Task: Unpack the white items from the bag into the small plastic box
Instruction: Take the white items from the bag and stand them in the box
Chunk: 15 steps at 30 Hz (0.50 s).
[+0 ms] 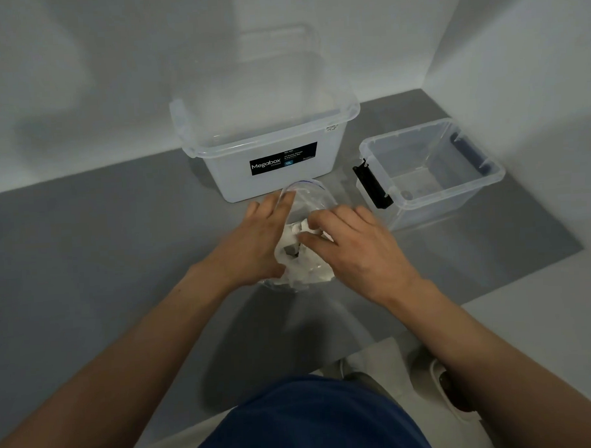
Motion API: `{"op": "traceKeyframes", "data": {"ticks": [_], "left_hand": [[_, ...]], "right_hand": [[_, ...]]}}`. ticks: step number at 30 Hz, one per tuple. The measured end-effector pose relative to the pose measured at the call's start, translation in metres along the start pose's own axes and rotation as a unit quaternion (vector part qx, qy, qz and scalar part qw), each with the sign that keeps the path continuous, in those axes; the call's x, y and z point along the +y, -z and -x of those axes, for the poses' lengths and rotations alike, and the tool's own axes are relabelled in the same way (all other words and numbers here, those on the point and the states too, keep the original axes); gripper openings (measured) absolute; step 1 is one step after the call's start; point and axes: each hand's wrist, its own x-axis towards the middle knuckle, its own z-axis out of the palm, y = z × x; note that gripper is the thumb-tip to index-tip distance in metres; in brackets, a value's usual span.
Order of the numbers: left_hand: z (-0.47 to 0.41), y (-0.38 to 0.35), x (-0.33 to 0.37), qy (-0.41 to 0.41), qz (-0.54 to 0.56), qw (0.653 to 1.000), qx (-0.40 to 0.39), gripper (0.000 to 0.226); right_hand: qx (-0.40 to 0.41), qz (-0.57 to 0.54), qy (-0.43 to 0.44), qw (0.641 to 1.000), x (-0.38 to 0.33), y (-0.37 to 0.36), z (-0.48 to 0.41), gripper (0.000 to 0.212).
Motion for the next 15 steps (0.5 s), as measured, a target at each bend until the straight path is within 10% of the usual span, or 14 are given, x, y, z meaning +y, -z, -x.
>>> {"op": "traceKeyframes", "data": {"ticks": [6,15], "left_hand": [[-0.001,0.004,0.006,-0.033,0.026,0.999,-0.014,0.098],[0.002,0.005,0.004,0.027,0.085,0.995,-0.036,0.093]], "right_hand": [[-0.136,0.012,-0.224,0.965,0.009,-0.011,0.002,0.008],[-0.322,-0.070,-0.286,0.900,0.011,-0.001,0.010,0.093]]}}
